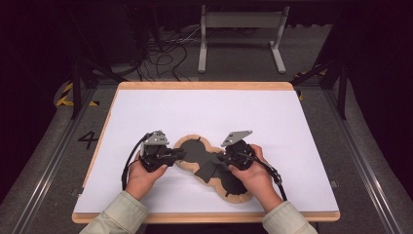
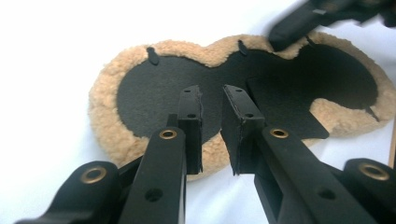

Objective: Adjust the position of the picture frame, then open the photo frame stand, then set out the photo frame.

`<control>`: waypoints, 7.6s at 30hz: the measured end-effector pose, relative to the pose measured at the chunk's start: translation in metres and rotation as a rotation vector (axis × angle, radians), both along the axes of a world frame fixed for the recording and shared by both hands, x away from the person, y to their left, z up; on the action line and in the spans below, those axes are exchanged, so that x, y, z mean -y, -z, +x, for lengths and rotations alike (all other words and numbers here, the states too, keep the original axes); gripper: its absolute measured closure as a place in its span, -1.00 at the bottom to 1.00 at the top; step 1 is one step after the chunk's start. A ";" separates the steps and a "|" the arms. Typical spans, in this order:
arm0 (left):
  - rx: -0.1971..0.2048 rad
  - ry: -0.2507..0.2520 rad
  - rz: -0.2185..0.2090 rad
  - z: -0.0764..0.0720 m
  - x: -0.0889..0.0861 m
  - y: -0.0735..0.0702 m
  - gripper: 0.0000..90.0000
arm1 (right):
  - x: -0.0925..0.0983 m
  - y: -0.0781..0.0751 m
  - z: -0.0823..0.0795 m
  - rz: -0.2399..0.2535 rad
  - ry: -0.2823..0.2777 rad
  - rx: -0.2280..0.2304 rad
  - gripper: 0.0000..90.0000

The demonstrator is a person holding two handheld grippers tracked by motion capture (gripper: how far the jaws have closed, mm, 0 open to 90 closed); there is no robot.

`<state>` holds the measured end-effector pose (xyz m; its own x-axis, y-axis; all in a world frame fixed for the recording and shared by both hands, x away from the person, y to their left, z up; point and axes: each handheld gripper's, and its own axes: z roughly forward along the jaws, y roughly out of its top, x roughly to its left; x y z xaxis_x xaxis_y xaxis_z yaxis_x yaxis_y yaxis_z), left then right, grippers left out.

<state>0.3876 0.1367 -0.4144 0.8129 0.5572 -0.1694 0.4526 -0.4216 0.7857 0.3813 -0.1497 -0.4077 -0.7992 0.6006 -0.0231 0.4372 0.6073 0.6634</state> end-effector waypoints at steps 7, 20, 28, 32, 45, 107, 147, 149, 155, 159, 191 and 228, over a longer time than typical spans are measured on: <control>0.010 -0.008 0.005 0.001 0.000 -0.001 0.72 | 0.012 -0.001 -0.025 0.056 -0.023 -0.016 1.00; -0.030 -0.024 -0.050 0.009 -0.007 0.000 0.69 | -0.009 0.001 -0.055 -0.034 -0.129 -0.064 1.00; -0.057 -0.057 -0.076 0.012 -0.011 0.001 0.59 | -0.017 0.013 -0.070 -0.090 -0.184 -0.101 1.00; -0.045 -0.051 -0.073 0.013 -0.010 0.001 0.57 | -0.022 0.015 -0.075 -0.115 -0.207 -0.103 1.00; -0.048 -0.044 -0.063 0.015 -0.005 0.003 0.55 | -0.007 0.020 -0.067 -0.200 -0.109 -0.098 1.00; 0.062 -0.144 0.021 0.004 -0.011 0.001 0.36 | 0.038 0.019 -0.039 0.132 -0.052 -0.023 1.00; 0.015 -0.148 0.113 -0.006 -0.018 0.016 0.30 | 0.035 0.009 -0.021 0.248 -0.021 0.006 1.00; -0.006 -0.140 0.122 -0.007 -0.018 0.018 0.30 | 0.034 0.007 -0.020 0.259 -0.021 0.015 1.00; -0.023 -0.130 0.142 -0.008 -0.018 0.021 0.30 | 0.029 0.004 -0.018 0.249 -0.027 0.035 1.00; -0.055 -0.114 0.133 -0.007 -0.017 0.022 0.28 | 0.028 0.003 -0.019 0.237 -0.030 0.031 0.97; -0.169 -0.138 0.015 0.004 -0.020 0.014 0.08 | 0.105 -0.034 -0.016 0.241 0.189 0.064 0.11; -0.259 -0.075 0.111 0.018 -0.003 0.036 -0.31 | 0.139 0.011 0.005 0.149 0.354 -0.210 -0.49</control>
